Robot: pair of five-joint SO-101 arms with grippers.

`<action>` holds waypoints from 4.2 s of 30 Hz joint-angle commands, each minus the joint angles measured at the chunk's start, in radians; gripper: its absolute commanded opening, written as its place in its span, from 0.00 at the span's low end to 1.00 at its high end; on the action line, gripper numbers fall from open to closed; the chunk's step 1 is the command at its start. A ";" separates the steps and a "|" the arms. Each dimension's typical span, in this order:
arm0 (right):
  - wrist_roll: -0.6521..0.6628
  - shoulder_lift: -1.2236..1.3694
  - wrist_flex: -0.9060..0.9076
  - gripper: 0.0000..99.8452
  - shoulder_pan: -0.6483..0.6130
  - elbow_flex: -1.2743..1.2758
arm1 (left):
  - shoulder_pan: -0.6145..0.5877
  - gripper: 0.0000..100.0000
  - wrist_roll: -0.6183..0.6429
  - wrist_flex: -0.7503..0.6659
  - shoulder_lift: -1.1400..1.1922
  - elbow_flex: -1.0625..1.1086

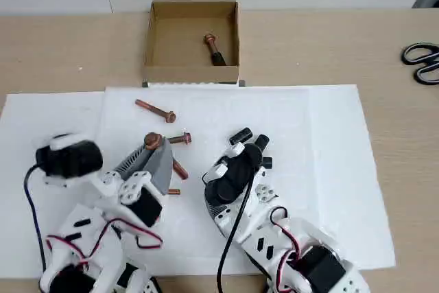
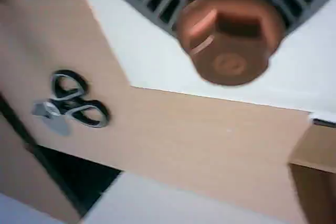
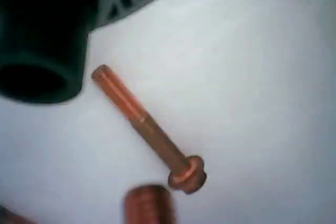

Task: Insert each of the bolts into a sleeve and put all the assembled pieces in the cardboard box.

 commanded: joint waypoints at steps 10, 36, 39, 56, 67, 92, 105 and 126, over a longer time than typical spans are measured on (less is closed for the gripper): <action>-0.011 -0.008 -0.025 0.00 -0.076 -0.009 | 0.028 0.00 0.008 -0.147 -0.023 0.051; -0.009 -0.010 -0.028 0.00 -0.073 -0.066 | 0.112 0.00 0.006 -0.107 -0.023 0.071; -0.008 -0.010 -0.028 0.00 -0.073 -0.069 | 0.112 0.00 0.005 -0.109 -0.023 0.087; -0.005 -0.008 -0.028 0.00 -0.073 -0.121 | 0.121 0.00 -0.021 -0.107 -0.025 0.119; 0.009 -0.007 -0.030 0.00 -0.025 -0.181 | 0.175 0.00 -0.089 -0.055 -0.025 0.114; 0.190 -0.008 -0.137 0.00 0.024 -0.226 | 0.273 0.01 -0.203 0.094 -0.025 0.130; 0.187 -0.002 -0.131 0.00 0.024 -0.224 | 0.207 0.21 -0.203 0.100 -0.023 0.127; 0.184 -0.007 -0.128 0.00 0.074 -0.152 | 0.094 0.20 -0.199 0.098 -0.026 -0.068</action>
